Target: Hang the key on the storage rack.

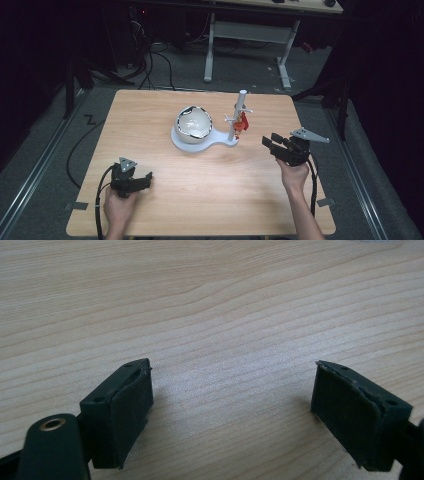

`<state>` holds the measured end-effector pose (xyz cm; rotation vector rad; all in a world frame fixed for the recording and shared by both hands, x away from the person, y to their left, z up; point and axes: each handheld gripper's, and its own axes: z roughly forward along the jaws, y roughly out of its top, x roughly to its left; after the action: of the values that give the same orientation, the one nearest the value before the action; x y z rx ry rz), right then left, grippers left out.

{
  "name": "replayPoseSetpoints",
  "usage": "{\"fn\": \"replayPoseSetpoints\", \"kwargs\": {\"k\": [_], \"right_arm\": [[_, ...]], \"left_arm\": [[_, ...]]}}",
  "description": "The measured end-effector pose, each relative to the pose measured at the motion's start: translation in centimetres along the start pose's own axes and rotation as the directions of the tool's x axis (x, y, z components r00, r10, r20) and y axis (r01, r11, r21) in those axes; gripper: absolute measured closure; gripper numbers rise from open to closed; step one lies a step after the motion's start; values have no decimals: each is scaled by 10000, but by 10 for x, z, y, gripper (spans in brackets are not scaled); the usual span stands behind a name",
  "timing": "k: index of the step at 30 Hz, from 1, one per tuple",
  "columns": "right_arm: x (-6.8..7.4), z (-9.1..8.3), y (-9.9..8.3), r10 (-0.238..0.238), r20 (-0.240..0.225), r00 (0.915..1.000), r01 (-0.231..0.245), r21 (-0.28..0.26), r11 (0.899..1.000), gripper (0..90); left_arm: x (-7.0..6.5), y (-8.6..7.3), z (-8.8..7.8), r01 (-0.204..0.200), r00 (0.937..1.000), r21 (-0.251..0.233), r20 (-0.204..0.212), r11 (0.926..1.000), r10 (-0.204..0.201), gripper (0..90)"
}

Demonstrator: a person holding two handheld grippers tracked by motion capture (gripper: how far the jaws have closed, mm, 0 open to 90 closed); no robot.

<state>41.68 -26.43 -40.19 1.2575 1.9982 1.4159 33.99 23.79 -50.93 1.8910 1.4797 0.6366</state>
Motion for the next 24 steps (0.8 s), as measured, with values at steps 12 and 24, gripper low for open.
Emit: {"fn": "replayPoseSetpoints", "kwargs": {"k": [12,24], "right_arm": [[-7,-18,-16,252,-16,9997,-252,-202,9995,541],[-16,-28,-36,561,111,9984,-559,-192,9983,540]], "left_arm": [[0,0,0,-1,10000,3,0,10000,1,172],[0,0,0,-1,10000,1,1,10000,1,172]]}}
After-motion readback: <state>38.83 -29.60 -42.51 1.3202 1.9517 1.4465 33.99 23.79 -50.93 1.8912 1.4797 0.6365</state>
